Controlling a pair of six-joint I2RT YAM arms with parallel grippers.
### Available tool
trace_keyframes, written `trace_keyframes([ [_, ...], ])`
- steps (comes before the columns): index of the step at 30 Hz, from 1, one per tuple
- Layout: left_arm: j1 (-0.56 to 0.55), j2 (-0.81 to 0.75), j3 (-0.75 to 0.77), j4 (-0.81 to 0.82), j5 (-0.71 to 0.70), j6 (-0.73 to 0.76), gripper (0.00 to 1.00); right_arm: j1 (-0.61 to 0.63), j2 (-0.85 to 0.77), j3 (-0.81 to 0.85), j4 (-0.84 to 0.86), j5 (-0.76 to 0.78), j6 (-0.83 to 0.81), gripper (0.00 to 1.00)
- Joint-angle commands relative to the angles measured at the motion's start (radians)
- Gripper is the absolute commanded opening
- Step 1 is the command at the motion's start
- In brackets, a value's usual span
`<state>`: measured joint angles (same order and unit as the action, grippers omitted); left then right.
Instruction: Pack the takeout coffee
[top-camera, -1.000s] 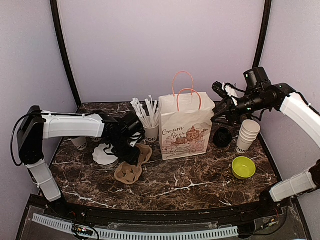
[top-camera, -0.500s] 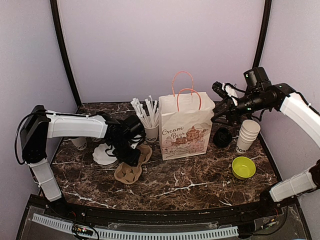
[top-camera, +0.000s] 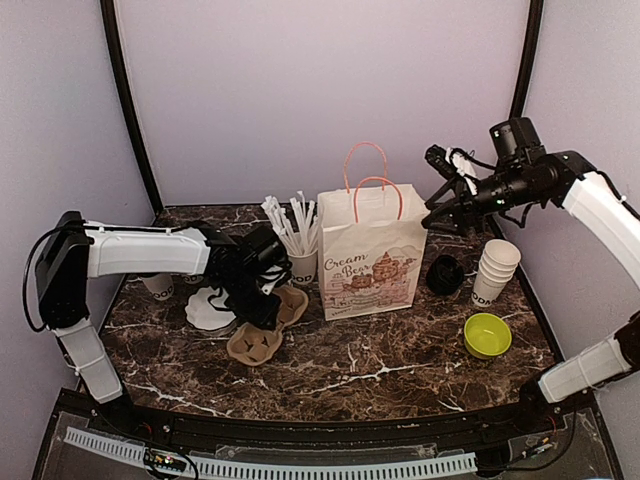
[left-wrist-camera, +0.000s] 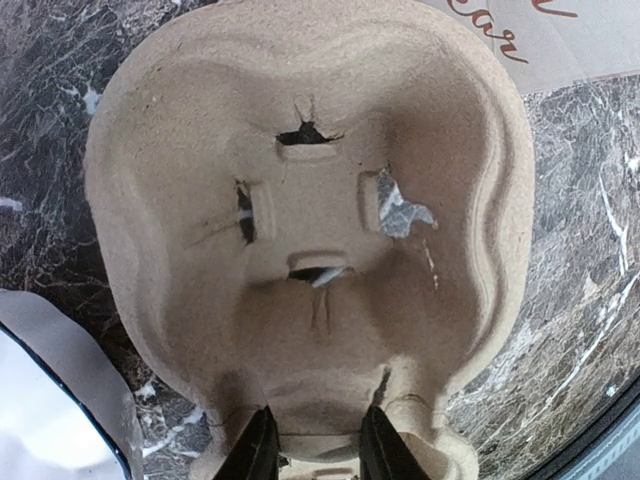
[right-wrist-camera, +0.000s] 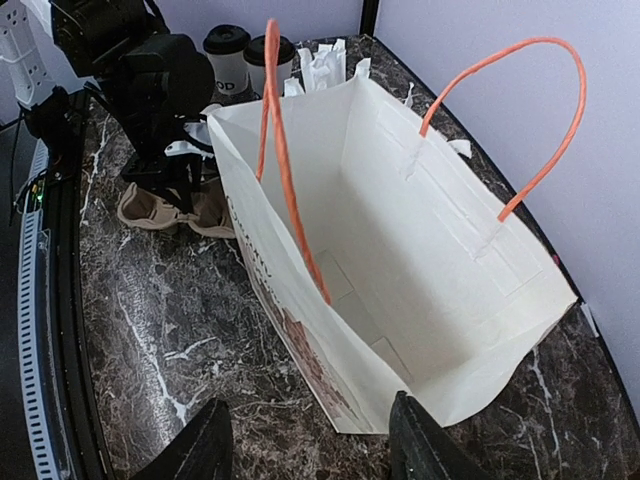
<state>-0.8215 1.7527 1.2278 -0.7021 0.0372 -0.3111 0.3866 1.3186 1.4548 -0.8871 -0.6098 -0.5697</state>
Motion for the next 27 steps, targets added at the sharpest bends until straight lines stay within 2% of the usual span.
trace_keyframes([
  [1,-0.002,-0.073,-0.017,-0.02,0.008,0.008,0.28,-0.003,0.025,0.106,-0.029,-0.027,-0.012,0.54],
  [11,-0.001,-0.235,-0.002,-0.125,-0.016,0.036,0.27,-0.002,0.179,0.312,-0.038,-0.018,0.025,0.55],
  [19,0.0,-0.358,0.192,-0.316,-0.066,0.074,0.27,0.027,0.379,0.511,-0.067,0.033,0.033,0.59],
  [24,-0.002,-0.385,0.326,-0.367,-0.048,0.113,0.28,0.049,0.492,0.641,-0.071,0.038,0.031,0.61],
  [26,-0.002,-0.381,0.382,-0.385,-0.041,0.132,0.28,0.055,0.542,0.7,-0.102,0.006,0.022,0.58],
  [27,-0.001,-0.373,0.424,-0.398,-0.041,0.138,0.28,0.058,0.562,0.722,-0.115,-0.009,0.02,0.53],
])
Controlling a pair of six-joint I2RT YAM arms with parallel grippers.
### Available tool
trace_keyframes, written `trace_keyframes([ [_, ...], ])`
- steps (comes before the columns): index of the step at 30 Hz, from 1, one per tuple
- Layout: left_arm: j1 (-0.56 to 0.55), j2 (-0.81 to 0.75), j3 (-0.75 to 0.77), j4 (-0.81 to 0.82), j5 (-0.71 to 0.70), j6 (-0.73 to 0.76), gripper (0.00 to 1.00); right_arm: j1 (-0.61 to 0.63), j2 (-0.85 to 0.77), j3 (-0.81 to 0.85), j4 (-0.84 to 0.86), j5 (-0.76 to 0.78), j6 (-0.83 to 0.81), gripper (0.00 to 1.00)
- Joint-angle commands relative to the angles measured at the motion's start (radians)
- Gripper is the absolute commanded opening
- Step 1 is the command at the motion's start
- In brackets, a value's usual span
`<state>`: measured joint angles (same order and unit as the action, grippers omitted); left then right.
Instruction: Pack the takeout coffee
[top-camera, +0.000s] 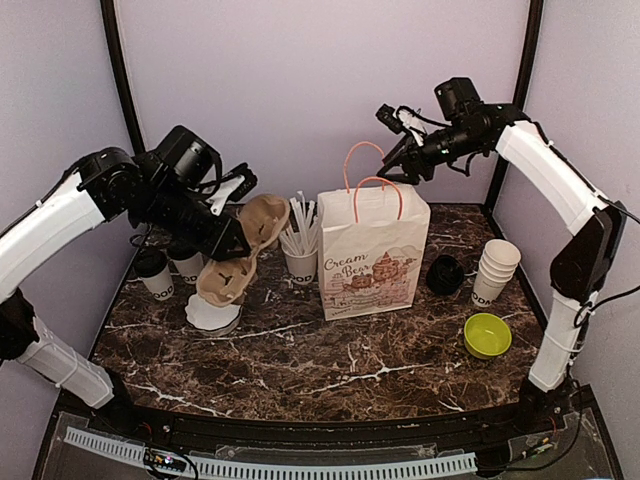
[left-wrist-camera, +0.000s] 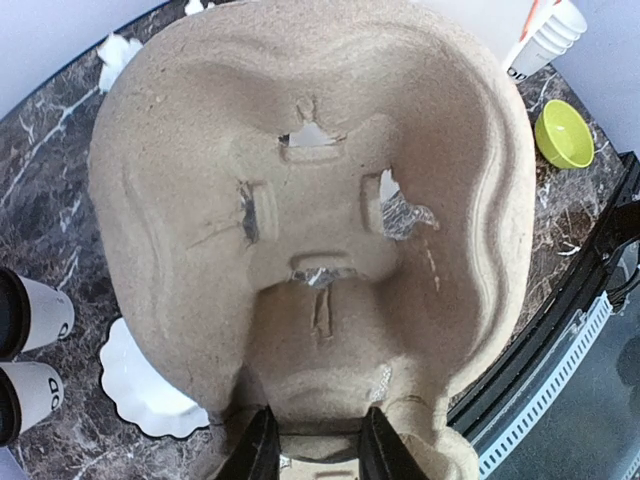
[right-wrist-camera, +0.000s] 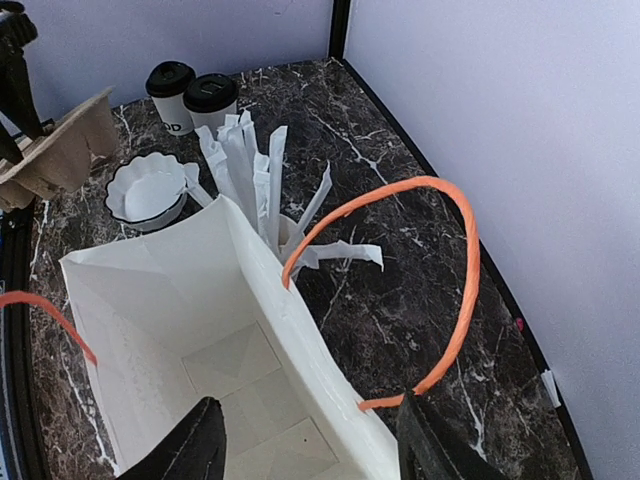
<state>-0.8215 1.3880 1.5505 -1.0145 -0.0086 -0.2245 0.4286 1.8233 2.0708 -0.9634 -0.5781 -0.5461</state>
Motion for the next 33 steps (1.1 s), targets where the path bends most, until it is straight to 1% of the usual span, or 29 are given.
trace_keyframes([
  [1,-0.002,-0.004,0.121,-0.093,0.031,0.063,0.28,0.02,0.073,0.124,-0.052,-0.054,-0.005,0.47],
  [3,-0.002,0.008,0.183,-0.104,0.057,0.085,0.28,0.027,0.088,0.144,-0.068,-0.072,-0.002,0.34],
  [6,-0.001,0.017,0.274,-0.093,0.084,0.12,0.28,0.046,0.073,0.132,-0.092,-0.073,-0.001,0.14],
  [8,-0.002,0.019,0.323,-0.072,0.104,0.143,0.28,0.066,0.043,0.109,-0.114,-0.066,-0.012,0.05],
  [10,-0.002,0.012,0.345,-0.034,0.122,0.168,0.27,0.084,-0.015,0.055,-0.116,-0.057,-0.015,0.0],
  [13,-0.001,0.0,0.351,0.039,0.14,0.205,0.27,0.123,-0.11,-0.066,-0.1,-0.051,-0.024,0.0],
  [16,-0.002,0.01,0.37,0.06,0.157,0.216,0.27,0.156,-0.184,-0.154,-0.071,-0.005,-0.012,0.0],
  [17,-0.001,0.014,0.374,0.065,0.159,0.217,0.27,0.157,-0.2,-0.17,-0.052,0.015,0.006,0.01],
  [21,-0.002,0.019,0.364,0.084,0.172,0.244,0.27,0.152,-0.214,-0.16,0.074,0.263,0.09,0.49],
  [22,-0.002,0.019,0.361,0.088,0.179,0.245,0.27,0.145,-0.204,-0.149,0.102,0.309,0.107,0.55],
  [23,-0.001,0.019,0.355,0.094,0.181,0.245,0.27,0.137,-0.189,-0.131,0.122,0.335,0.121,0.59],
  [24,-0.002,0.019,0.352,0.098,0.187,0.243,0.27,0.128,-0.166,-0.104,0.131,0.345,0.134,0.62],
  [29,-0.002,0.02,0.35,0.103,0.2,0.245,0.27,0.093,-0.009,0.052,0.133,0.369,0.192,0.67],
  [33,-0.002,0.019,0.348,0.092,0.202,0.247,0.27,0.07,0.097,0.173,0.122,0.329,0.219,0.68],
])
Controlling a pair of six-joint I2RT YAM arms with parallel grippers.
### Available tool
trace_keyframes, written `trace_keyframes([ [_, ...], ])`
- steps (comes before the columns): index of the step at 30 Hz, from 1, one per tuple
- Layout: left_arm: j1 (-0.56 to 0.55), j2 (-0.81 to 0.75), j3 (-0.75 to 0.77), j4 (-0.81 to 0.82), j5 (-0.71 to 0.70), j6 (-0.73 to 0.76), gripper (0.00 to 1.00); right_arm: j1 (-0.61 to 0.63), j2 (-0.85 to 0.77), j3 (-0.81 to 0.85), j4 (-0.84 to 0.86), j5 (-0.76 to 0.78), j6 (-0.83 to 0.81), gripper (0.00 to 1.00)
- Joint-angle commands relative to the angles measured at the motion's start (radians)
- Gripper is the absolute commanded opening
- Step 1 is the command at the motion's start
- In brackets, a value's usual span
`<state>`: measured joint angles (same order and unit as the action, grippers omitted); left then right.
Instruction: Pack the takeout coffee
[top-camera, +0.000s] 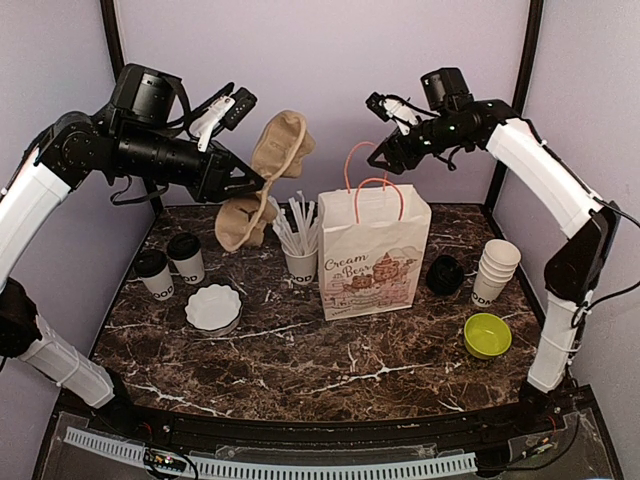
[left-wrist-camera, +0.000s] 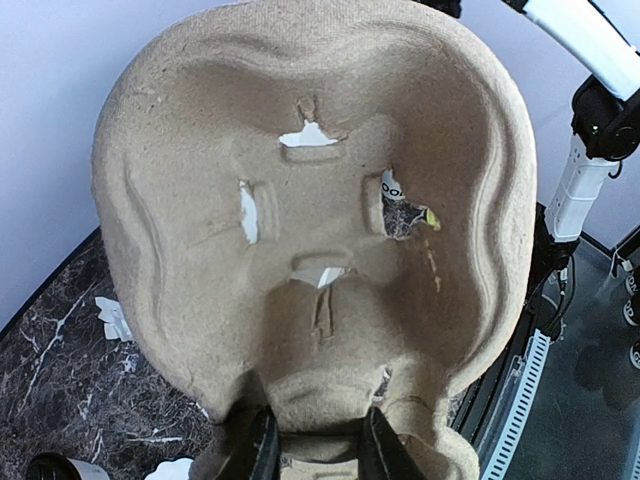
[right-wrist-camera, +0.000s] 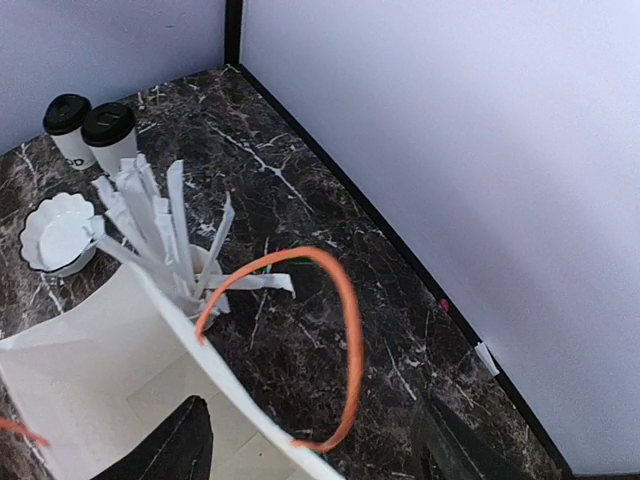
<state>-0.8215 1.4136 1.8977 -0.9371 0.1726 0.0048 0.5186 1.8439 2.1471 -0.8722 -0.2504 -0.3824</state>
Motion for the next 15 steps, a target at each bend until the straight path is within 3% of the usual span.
trace_keyframes([
  [1,-0.002,-0.008,-0.001,0.015,0.021,0.016,0.27,-0.024,0.098,0.123,0.024,-0.012,0.06,0.67],
  [3,-0.002,-0.011,-0.007,0.021,0.024,0.014,0.27,-0.031,0.126,0.16,0.009,-0.034,0.065,0.57],
  [6,-0.003,-0.013,-0.012,0.029,0.033,0.015,0.27,-0.04,0.112,0.15,-0.011,-0.127,0.056,0.31],
  [10,-0.003,-0.005,-0.013,0.052,0.049,0.041,0.27,-0.039,-0.001,0.021,-0.031,-0.299,0.03,0.03],
  [15,-0.005,-0.007,-0.034,0.163,0.091,0.104,0.28,-0.004,-0.174,-0.18,-0.017,-0.399,0.03,0.0],
])
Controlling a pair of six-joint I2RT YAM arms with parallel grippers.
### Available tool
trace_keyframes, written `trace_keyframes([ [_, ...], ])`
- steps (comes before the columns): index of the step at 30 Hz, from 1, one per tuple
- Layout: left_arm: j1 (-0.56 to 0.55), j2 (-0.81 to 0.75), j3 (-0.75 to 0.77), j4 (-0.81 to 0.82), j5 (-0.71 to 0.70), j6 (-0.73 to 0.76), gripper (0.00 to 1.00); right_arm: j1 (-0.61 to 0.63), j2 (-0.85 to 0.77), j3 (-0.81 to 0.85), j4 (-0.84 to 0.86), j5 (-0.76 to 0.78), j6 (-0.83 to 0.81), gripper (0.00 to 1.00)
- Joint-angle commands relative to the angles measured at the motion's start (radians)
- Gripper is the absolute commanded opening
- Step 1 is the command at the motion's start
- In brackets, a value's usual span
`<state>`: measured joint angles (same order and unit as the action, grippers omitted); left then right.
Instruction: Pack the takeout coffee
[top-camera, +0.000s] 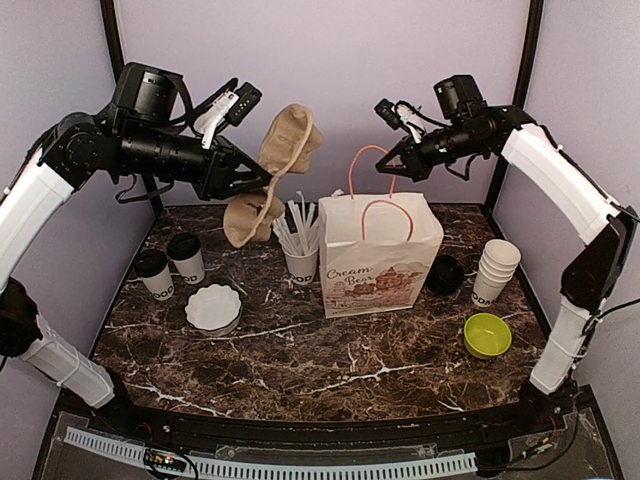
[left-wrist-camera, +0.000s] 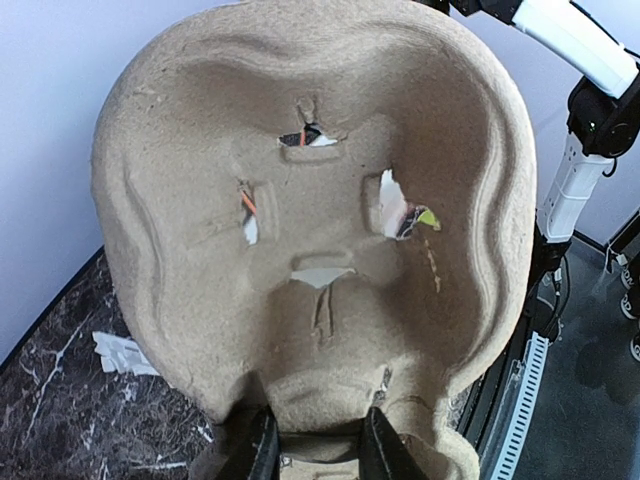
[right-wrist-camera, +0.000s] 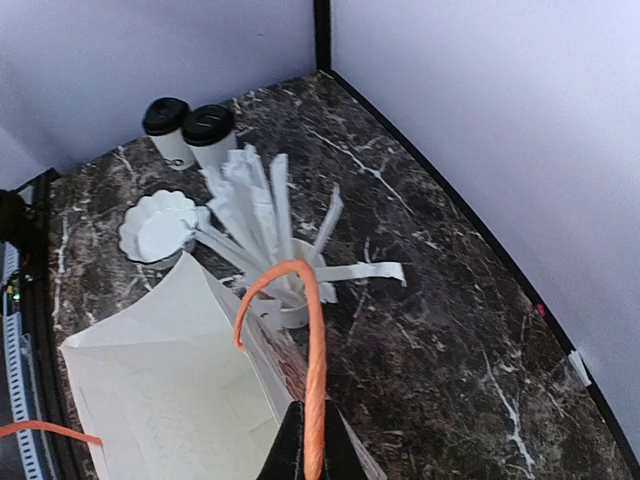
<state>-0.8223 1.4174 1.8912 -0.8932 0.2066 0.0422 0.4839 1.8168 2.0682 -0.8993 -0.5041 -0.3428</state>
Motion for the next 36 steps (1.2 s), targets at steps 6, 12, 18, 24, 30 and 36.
trace_keyframes([
  [6,-0.023,-0.054,-0.146,0.333,0.184,0.125,0.27,0.089,-0.284,-0.299,0.008,-0.201,-0.064,0.0],
  [12,-0.098,-0.059,-0.222,0.438,0.19,0.173,0.26,0.109,-0.313,-0.37,-0.02,-0.226,-0.085,0.0],
  [18,-0.22,-0.037,-0.238,0.481,0.145,0.251,0.26,0.111,-0.328,-0.369,-0.028,-0.268,-0.071,0.0],
  [24,-0.282,0.012,-0.256,0.559,0.143,0.325,0.26,0.111,-0.333,-0.348,-0.065,-0.297,-0.069,0.0],
  [30,-0.294,0.058,-0.251,0.6,0.138,0.401,0.26,0.114,-0.343,-0.342,-0.098,-0.352,-0.077,0.0],
  [36,-0.297,0.076,-0.24,0.622,0.141,0.426,0.26,0.128,-0.371,-0.359,-0.125,-0.398,-0.104,0.0],
])
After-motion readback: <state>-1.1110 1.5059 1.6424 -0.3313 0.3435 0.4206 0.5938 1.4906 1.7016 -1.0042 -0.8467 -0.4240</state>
